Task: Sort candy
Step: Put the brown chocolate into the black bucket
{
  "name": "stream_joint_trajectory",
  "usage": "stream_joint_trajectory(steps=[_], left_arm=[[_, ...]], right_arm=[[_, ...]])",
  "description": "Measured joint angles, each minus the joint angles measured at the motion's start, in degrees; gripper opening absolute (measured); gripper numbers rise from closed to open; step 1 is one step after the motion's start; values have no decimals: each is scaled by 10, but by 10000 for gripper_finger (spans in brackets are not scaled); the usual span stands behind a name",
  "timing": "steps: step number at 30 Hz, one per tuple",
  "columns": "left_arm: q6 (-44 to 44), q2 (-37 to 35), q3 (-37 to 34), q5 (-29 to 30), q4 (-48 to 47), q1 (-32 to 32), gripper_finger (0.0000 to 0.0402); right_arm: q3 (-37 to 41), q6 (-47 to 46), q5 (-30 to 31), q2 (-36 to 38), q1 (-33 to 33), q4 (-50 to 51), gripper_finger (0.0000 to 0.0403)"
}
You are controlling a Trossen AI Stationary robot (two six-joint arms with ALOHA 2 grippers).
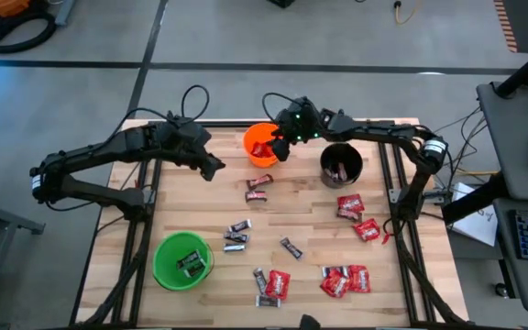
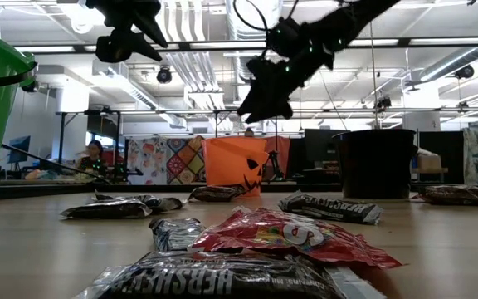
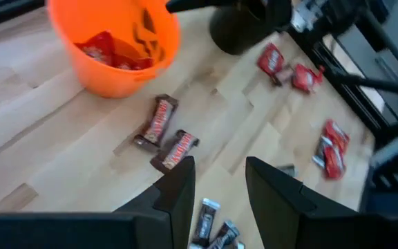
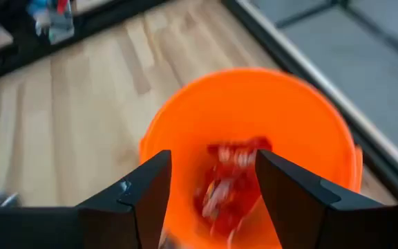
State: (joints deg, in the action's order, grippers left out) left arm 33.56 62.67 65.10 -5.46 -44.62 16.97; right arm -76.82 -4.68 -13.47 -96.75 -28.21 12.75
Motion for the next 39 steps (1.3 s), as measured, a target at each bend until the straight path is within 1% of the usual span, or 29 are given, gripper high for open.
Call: stream_joint_trajectory(steps=[3,9,11,15,19,23,27,30,33,37,39], left_arm=[[-28,0,0,-17,0,-1,113],[-70,0,0,-20,11,-12,113],[-86,0,0,-20,20,-18,113],[-117,0,0,-20,37,-28,113],[-135,0,0,-14,50,-32,113],[-136,0,0,-13,57,-32,113],[-137,0,0,-12,57,-32,113],[-146,0,0,-12,56,-32,113],[-151,0,0,-12,56,-33,113],[-156,0,0,-11,56,-33,113],[-157,0,0,-11,56,-33,113]], right_arm=[[-59,-10,-1,6,12,118,205],[-167,-34,-3,11,46,326,206],[-195,-55,-4,11,59,396,205],[-235,-110,-13,11,87,532,205],[-243,-157,-14,12,123,632,205],[-228,-200,-14,19,166,682,206],[-202,-247,-15,37,210,684,206],[-178,-253,-15,57,240,683,206],[-137,-234,-9,87,273,684,206],[-54,-157,-10,147,315,669,206],[-5,-130,-16,183,329,640,206]])
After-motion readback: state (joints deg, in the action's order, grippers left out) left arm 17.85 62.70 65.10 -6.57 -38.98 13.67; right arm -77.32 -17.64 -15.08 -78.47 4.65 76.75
